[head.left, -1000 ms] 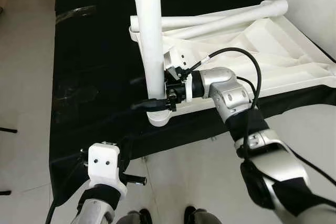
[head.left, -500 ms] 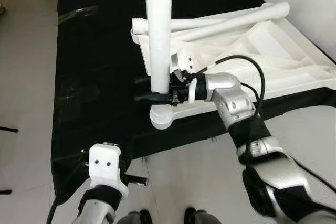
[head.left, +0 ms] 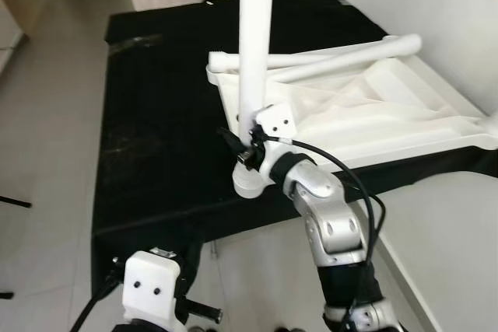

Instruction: Building children table

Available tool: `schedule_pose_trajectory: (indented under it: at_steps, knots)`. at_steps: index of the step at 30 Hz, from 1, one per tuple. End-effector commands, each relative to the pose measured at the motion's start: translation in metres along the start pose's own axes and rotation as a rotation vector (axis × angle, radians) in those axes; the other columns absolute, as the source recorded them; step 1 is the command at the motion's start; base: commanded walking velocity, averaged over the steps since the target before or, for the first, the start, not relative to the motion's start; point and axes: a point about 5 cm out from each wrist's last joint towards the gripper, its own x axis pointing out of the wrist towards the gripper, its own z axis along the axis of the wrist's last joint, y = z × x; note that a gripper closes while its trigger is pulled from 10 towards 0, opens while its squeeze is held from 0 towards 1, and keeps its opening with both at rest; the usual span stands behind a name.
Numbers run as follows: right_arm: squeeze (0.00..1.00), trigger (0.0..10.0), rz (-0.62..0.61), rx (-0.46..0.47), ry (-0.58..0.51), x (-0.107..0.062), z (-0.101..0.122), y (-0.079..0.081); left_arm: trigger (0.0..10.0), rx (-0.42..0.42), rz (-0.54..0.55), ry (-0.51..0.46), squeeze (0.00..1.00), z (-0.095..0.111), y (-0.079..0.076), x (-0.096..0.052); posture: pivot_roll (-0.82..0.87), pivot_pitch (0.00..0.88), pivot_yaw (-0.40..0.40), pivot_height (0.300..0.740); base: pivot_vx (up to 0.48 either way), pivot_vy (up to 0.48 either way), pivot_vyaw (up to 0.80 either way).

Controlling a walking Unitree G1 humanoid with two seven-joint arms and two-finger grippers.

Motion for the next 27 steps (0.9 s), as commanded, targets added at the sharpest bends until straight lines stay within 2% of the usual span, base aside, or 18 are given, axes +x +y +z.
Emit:
schedule_pose_trajectory:
  at_steps: [1,2,3,5,7,8,11,12,13,15,18,23,27]
  knots:
    - [0.05,10.0,0.041,0.022,0.126,0.003,-0.025,-0.006,10.0,0.006,0.036,0.008,0.00,-0.001,0.002,-0.004,-0.01,0.183,-0.001,0.740,0.000,0.000,0.00]
    - [0.05,10.0,0.041,0.022,0.126,0.003,-0.025,-0.006,10.0,0.006,0.036,0.008,0.00,-0.001,0.002,-0.004,-0.01,0.183,-0.001,0.740,0.000,0.000,0.00]
    - [1.00,10.0,0.128,0.004,0.065,0.010,-0.008,-0.017,10.0,0.002,0.039,0.011,0.00,-0.002,0.002,-0.005,0.00,0.183,-0.003,0.740,0.000,0.000,0.00]
    - [1.00,10.0,0.128,0.004,0.065,0.010,-0.008,-0.017,10.0,0.002,0.039,0.011,0.00,-0.002,0.002,-0.005,0.00,0.183,-0.003,0.740,0.000,0.000,0.00]
    - [1.00,10.0,0.290,-0.037,0.001,0.012,0.013,-0.027,10.0,-0.006,0.025,0.011,0.00,-0.004,0.001,-0.004,0.00,0.189,0.000,0.740,0.000,0.000,0.00]
    - [0.78,10.0,0.366,-0.069,-0.023,0.011,0.023,-0.033,10.0,-0.011,0.008,0.010,0.00,-0.005,-0.002,-0.004,0.00,0.191,-0.001,0.740,0.000,0.000,0.00]
    - [0.78,10.0,0.407,-0.089,-0.033,0.010,0.028,-0.036,10.0,-0.013,-0.002,0.010,0.00,-0.005,-0.003,-0.003,0.00,0.191,-0.001,0.740,0.000,0.000,0.00]
    - [0.00,10.0,0.566,-0.187,0.016,0.004,0.027,-0.039,10.0,-0.011,-0.029,0.007,0.00,-0.004,-0.008,-0.004,0.02,0.199,-0.010,0.740,0.000,0.000,0.00]
    - [0.00,10.0,0.566,-0.187,0.016,0.004,0.027,-0.039,10.0,-0.011,-0.029,0.007,0.00,-0.004,-0.008,-0.004,0.02,0.199,-0.010,0.740,0.000,0.000,0.00]
    - [0.00,10.0,0.699,-0.220,0.066,-0.001,0.026,-0.041,10.0,-0.011,-0.033,0.006,0.00,-0.004,-0.010,-0.006,0.02,0.208,-0.012,0.740,0.000,0.000,0.00]
    - [0.00,10.0,0.791,-0.200,0.106,-0.004,0.026,-0.048,10.0,-0.009,-0.025,0.003,0.00,-0.003,-0.012,-0.007,0.03,0.212,-0.018,0.740,0.000,0.000,0.00]
    - [0.00,10.0,0.863,-0.190,0.164,-0.007,0.022,-0.059,10.0,-0.006,-0.016,-0.001,0.00,-0.003,-0.012,-0.009,0.04,0.218,-0.020,0.740,0.000,0.000,0.00]
    - [0.00,10.0,0.877,-0.177,0.153,-0.005,0.022,-0.061,10.0,-0.006,-0.017,-0.003,0.00,-0.003,-0.012,-0.009,0.04,0.219,-0.022,0.740,0.000,0.000,0.00]
